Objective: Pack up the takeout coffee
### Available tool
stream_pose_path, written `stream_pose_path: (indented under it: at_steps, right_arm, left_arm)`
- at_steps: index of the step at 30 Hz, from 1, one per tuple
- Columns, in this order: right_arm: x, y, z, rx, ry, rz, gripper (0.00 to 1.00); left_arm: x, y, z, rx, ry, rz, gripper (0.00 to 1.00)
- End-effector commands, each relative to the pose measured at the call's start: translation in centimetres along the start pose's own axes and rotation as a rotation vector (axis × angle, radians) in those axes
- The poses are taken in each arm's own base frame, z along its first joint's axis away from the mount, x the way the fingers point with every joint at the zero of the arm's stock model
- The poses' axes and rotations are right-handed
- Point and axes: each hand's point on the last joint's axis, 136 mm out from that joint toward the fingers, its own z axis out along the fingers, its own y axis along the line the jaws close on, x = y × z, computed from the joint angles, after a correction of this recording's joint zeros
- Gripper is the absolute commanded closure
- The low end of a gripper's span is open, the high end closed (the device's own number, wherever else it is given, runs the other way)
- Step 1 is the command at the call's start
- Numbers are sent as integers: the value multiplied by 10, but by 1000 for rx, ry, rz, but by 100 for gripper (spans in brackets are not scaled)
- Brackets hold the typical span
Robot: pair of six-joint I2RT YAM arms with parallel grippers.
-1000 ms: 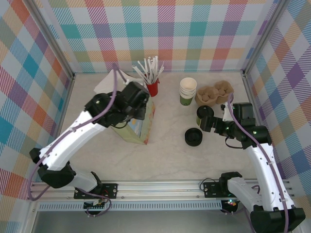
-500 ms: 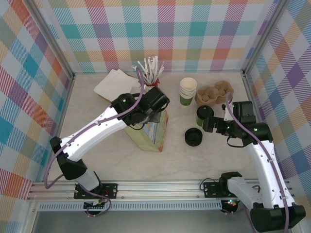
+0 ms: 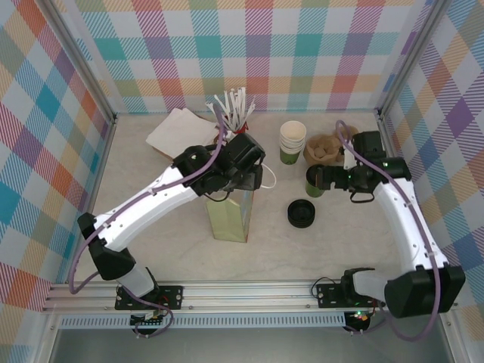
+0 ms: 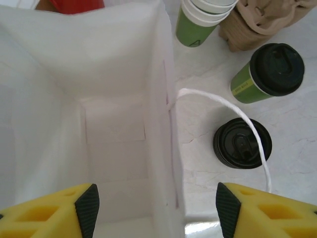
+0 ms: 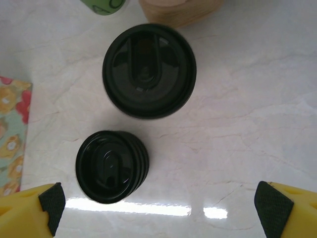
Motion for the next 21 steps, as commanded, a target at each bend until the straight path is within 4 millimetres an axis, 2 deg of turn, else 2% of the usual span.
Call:
stream_pose_path:
  at_steps: [1,6,12,17,21]
  right_arm:
    - [-30,-8,1,39,-48,-48,0]
    - [-62,-22,19,86,-29,-64,0]
    - [-92,-39,49,113,15,-78,0]
    - [-111,-54,78,157,74,-134,2]
    - [-124,-59,99,148,103,-150,5]
  left_arm:
    - [-12,7,-40,64,-88,-8,28]
    - [-14,33,-65,32,-169,-20,22]
    - [-5,68,-87,-16,-236,-53,19]
    - [9,90,-96,-33,-257,-96,18]
    - [18,103,-99,-59,-259,-114,17]
